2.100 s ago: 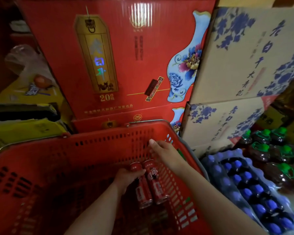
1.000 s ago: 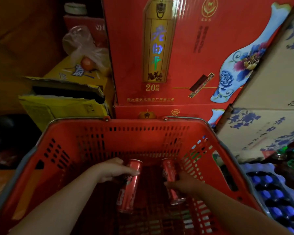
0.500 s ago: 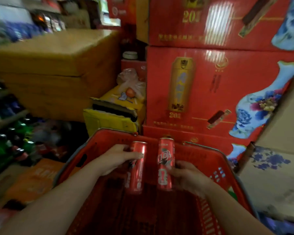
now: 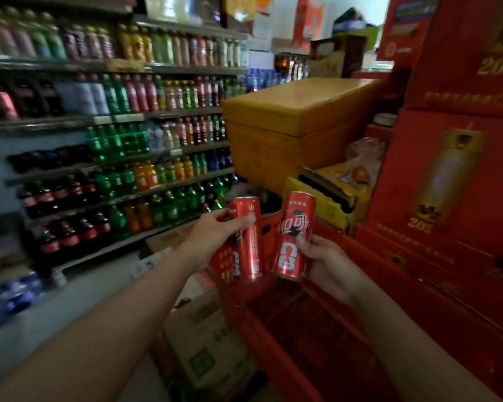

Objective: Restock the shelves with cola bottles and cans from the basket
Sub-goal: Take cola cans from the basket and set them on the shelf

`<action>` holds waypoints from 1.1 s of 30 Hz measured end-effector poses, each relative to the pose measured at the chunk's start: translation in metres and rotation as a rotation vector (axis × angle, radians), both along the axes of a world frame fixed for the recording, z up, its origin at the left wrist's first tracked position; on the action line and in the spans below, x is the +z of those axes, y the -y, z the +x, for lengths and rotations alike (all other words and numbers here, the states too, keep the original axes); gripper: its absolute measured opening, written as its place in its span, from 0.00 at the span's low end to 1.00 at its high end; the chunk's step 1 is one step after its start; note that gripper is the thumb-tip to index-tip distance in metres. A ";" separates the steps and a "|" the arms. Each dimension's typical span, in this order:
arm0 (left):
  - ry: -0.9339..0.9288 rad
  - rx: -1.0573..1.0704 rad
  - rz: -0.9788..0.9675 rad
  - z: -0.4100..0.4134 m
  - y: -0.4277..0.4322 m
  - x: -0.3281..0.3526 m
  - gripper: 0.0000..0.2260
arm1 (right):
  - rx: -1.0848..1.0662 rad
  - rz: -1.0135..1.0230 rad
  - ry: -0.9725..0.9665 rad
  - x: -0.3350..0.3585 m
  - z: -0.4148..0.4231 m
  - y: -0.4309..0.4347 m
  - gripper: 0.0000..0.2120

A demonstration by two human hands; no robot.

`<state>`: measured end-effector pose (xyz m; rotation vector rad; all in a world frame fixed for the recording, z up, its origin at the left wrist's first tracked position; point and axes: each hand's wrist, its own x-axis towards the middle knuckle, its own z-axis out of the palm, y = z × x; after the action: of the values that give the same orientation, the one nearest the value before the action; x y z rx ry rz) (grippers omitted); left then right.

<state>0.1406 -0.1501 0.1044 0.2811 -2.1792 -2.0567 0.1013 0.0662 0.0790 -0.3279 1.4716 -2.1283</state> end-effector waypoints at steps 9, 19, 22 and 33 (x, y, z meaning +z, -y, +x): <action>-0.093 0.443 -0.041 0.159 0.114 0.025 0.18 | 0.345 -0.037 -0.040 0.021 0.077 0.154 0.22; -0.176 0.824 -0.064 0.336 0.183 0.043 0.23 | 0.755 -0.071 -0.141 0.038 0.193 0.273 0.20; -0.193 0.865 -0.077 0.361 0.195 0.040 0.26 | 0.806 -0.056 -0.157 0.034 0.215 0.292 0.18; -0.134 0.885 -0.126 0.391 0.231 0.023 0.23 | 0.812 -0.021 -0.159 0.017 0.240 0.338 0.18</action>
<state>0.5317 -0.3815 0.1272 0.8706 -1.6345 -1.3823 0.3410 -0.2719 0.0965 -0.9385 1.1148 -1.4768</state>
